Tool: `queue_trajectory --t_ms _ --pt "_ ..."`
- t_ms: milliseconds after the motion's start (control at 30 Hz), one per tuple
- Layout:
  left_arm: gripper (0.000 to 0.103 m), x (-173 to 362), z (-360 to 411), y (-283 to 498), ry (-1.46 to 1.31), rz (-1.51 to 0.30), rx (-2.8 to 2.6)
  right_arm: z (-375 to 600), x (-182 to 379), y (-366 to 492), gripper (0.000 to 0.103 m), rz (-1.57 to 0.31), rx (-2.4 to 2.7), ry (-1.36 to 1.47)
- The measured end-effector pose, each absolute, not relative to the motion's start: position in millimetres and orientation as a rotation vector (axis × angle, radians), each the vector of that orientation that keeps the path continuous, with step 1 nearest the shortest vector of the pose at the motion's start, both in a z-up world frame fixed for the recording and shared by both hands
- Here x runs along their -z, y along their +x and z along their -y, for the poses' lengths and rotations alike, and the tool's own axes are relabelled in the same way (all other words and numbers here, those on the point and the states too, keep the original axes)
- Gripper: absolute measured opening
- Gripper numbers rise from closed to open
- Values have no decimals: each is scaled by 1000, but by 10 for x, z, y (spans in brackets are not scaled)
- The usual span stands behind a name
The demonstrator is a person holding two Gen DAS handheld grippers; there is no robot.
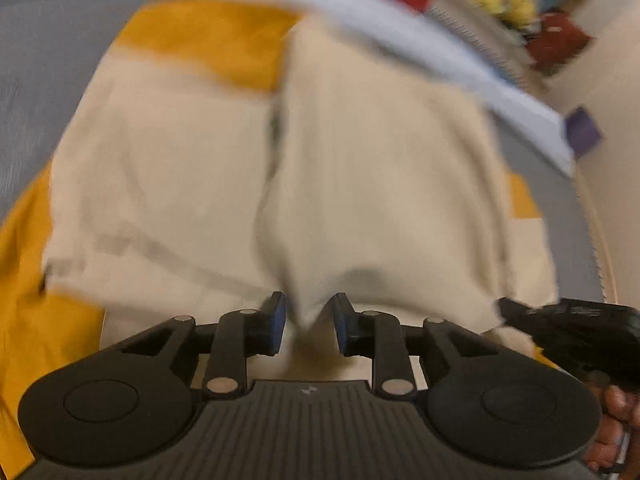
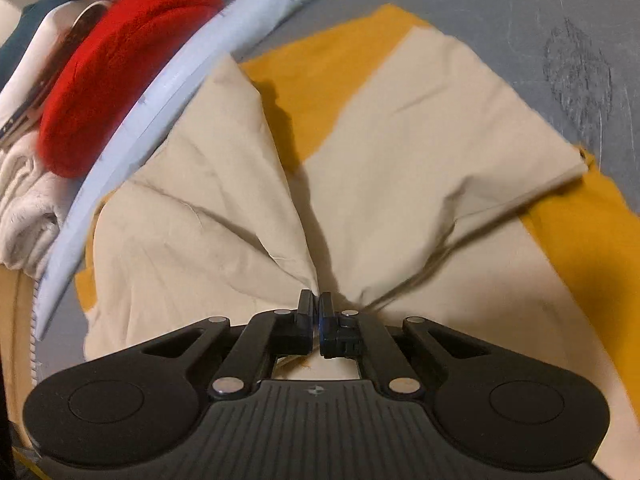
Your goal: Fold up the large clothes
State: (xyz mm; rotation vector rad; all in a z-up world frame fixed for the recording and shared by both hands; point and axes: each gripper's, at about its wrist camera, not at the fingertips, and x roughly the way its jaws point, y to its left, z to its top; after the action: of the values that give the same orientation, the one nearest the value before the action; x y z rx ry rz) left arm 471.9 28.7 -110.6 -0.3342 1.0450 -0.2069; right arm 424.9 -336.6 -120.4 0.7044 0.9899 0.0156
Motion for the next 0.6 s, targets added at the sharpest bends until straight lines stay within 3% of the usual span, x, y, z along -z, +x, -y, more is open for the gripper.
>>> queue_trajectory --t_ms 67,200,267,333,367,400,433,467,567,600 --pt "42 886 -222 4663 -269 -920 207 3294 1083 4235 2 -946 -14 627" --pt "43 715 -97 4488 -193 -726 206 3271 1031 4209 2 -929 -13 593" --pt "43 784 28 4516 -191 -717 272 3257 1055 4218 2 -942 -19 594" --pt "43 1035 51 4566 -225 -825 330 3242 1073 4258 2 -959 -25 578" --pt "38 1202 86 4643 -196 -913 284 3236 1084 4290 3 -971 -22 569" --pt "26 1365 110 4674 -126 -1013 211 3251 1092 4298 7 -982 -14 567" --pt "19 1434 122 4658 -71 -1038 186 3291 1084 4305 16 -984 -5 575" --pt "19 1410 127 4622 -43 -1016 189 3305 1070 4297 19 -972 14 575" --pt "41 1249 168 4558 -45 -986 207 3232 834 4234 29 -845 62 430" --pt "44 1194 167 4530 -60 -968 212 3193 734 4206 30 -782 44 381"
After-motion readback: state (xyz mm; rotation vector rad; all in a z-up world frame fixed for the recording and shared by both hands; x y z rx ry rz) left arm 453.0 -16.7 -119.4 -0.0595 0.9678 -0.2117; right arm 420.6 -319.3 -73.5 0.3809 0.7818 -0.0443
